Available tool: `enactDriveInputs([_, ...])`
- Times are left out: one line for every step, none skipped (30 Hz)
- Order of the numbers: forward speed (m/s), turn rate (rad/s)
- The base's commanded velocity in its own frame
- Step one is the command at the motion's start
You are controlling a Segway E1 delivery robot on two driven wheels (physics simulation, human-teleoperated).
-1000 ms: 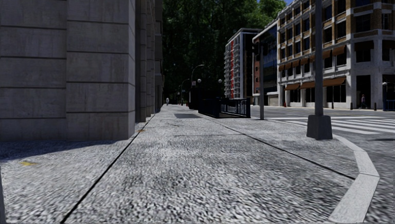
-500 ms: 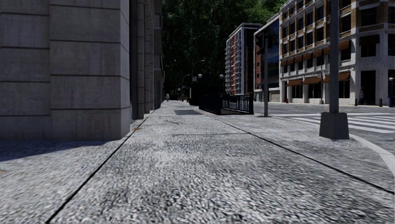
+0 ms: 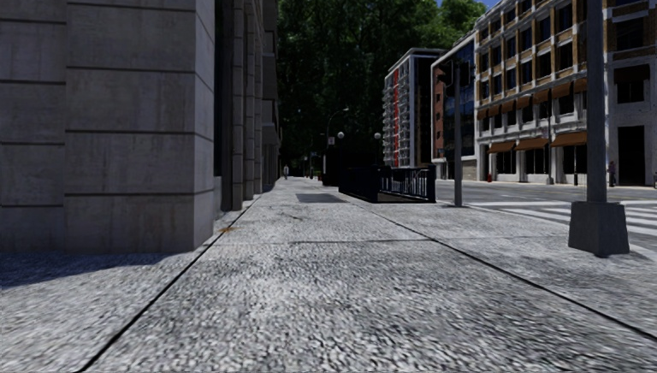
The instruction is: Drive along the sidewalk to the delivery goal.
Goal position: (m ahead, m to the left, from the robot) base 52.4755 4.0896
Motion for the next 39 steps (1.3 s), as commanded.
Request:
enactDriveInputs([1.03, 0.11])
enactDriveInputs([1.05, 0.0])
enactDriveInputs([1.06, 0.0])
enactDriveInputs([1.06, 0.0])
enactDriveInputs([1.06, 0.0])
enactDriveInputs([1.08, 0.0])
enactDriveInputs([1.09, 0.0])
enactDriveInputs([1.09, 0.0])
enactDriveInputs([1.09, 0.0])
enactDriveInputs([1.09, 0.0])
enactDriveInputs([1.09, 0.0])
enactDriveInputs([1.09, 0.0])
enactDriveInputs([1.09, 0.0])
enactDriveInputs([1.09, 0.0])
enactDriveInputs([1.09, 0.0])
enactDriveInputs([1.09, 0.0])
enactDriveInputs([1.1, 0.0])
enactDriveInputs([1.1, 0.0])
enactDriveInputs([1.1, 0.0])
enactDriveInputs([1.1, 0.0])
enactDriveInputs([1.86, 0.0])
enactDriveInputs([1.86, 0.0])
enactDriveInputs([2.0, 0.0])
enactDriveInputs([2.0, 0.0])
enactDriveInputs([2.0, 0.0])
enactDriveInputs([2.0, 0.0])
enactDriveInputs([2.0, 0.0])
enactDriveInputs([2.0, 0.0])
enactDriveInputs([2.0, 0.0])
enactDriveInputs([2.0, 0.0])
enactDriveInputs([2.0, 0.0])
enactDriveInputs([2.0, 0.06])
enactDriveInputs([2.0, 0.11])
enactDriveInputs([2.0, 0.11])
enactDriveInputs([2.0, 0.15])
enactDriveInputs([2.0, 0.18])
enactDriveInputs([2.0, 0.22])
enactDriveInputs([2.0, 0.22])
enactDriveInputs([2.0, 0.26])
